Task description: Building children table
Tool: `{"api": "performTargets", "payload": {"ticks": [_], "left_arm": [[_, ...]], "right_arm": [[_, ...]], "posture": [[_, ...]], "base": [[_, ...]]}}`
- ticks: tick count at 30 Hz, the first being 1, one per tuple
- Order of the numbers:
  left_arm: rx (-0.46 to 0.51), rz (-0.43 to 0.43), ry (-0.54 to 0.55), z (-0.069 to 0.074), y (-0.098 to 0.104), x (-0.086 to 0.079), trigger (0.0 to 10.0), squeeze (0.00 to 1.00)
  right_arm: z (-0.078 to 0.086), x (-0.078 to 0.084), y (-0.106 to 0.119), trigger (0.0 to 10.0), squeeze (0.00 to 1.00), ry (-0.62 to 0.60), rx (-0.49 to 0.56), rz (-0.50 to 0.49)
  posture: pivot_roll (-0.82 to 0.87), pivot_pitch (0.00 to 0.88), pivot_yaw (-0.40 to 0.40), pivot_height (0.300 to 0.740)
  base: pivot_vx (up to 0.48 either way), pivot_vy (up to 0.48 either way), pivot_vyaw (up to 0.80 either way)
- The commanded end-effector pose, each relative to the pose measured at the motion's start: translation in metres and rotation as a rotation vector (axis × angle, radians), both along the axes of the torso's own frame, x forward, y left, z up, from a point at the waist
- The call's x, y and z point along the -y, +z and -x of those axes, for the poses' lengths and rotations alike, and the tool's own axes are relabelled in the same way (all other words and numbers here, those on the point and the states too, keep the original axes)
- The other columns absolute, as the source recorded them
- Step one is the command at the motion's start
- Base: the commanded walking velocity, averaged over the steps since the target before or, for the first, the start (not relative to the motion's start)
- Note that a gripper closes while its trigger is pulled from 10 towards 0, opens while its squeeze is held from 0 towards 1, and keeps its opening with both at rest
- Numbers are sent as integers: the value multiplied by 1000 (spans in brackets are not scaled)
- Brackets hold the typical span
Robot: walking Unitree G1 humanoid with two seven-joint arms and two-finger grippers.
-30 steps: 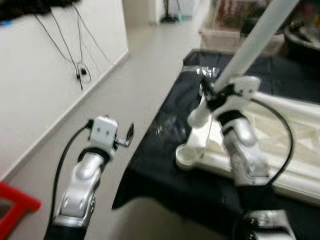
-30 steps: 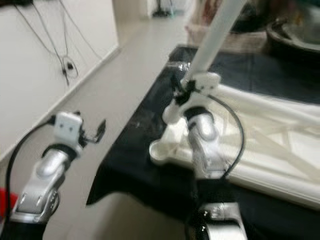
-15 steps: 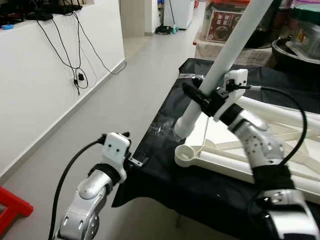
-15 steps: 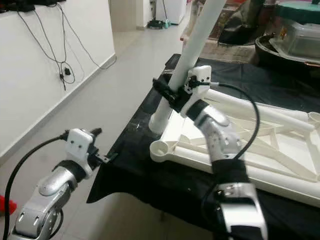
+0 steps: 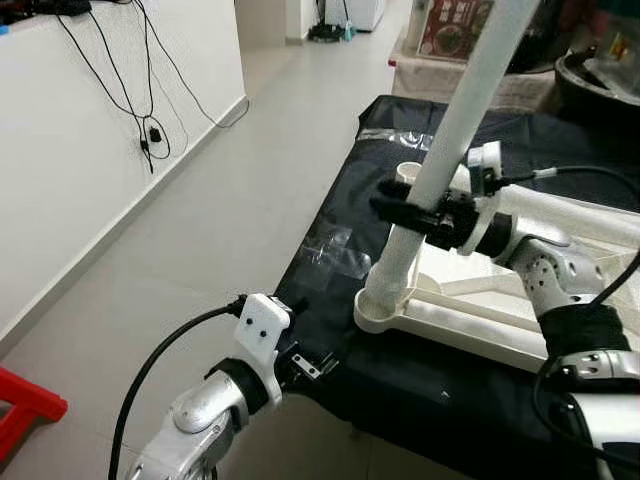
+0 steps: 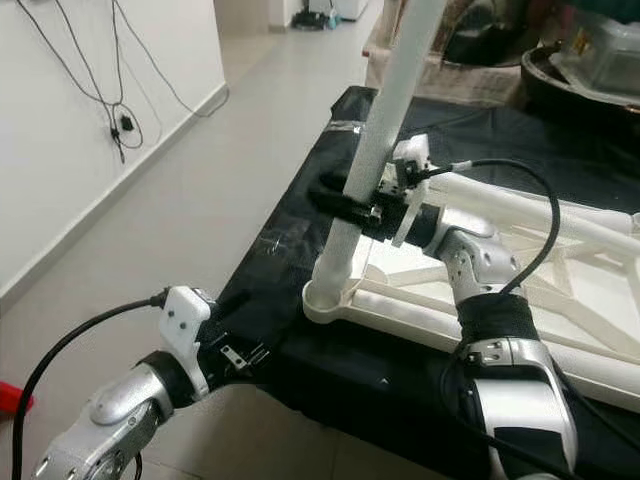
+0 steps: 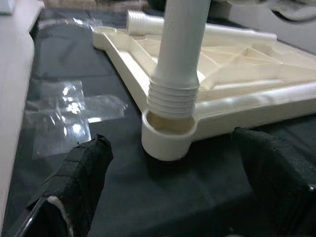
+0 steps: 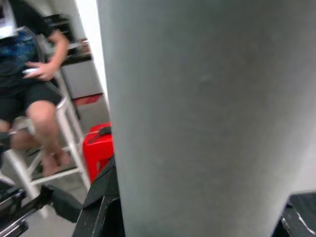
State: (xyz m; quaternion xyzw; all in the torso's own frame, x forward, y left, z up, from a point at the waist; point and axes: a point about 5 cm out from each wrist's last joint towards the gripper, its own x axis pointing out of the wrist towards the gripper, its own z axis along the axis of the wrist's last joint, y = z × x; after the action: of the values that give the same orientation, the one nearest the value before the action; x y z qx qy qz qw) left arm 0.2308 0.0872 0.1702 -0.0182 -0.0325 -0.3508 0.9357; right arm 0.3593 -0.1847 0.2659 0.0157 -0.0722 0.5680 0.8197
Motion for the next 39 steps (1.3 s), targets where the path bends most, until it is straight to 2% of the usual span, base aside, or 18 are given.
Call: {"api": "performTargets", "payload": {"ticks": [1,13,19,31,39], "left_arm": [[-21,-4,-21,4,-2,1,10000,0],[-48,-13,-30,9,-3,0,10000,0],[-61,26,-22,6,1,1,10000,0],[-56,-8,-28,7,-1,0,10000,0],[-61,-23,-37,7,-4,1,10000,0]], "right_arm": [[1,0,4,10000,0,20,35,38],[5,-8,12,10000,0,222,28,17],[3,-10,3,10000,0,222,16,53],[1,-12,-5,10000,0,218,25,87],[-1,-11,-2,10000,0,184,82,166]], "posture": [[131,224,-24,740],[131,215,-22,740],[133,215,-23,740],[138,216,-26,740],[130,210,-23,740]], "base": [[0,0,0],[0,0,0],[0,0,0],[0,0,0],[0,0,0]]}}
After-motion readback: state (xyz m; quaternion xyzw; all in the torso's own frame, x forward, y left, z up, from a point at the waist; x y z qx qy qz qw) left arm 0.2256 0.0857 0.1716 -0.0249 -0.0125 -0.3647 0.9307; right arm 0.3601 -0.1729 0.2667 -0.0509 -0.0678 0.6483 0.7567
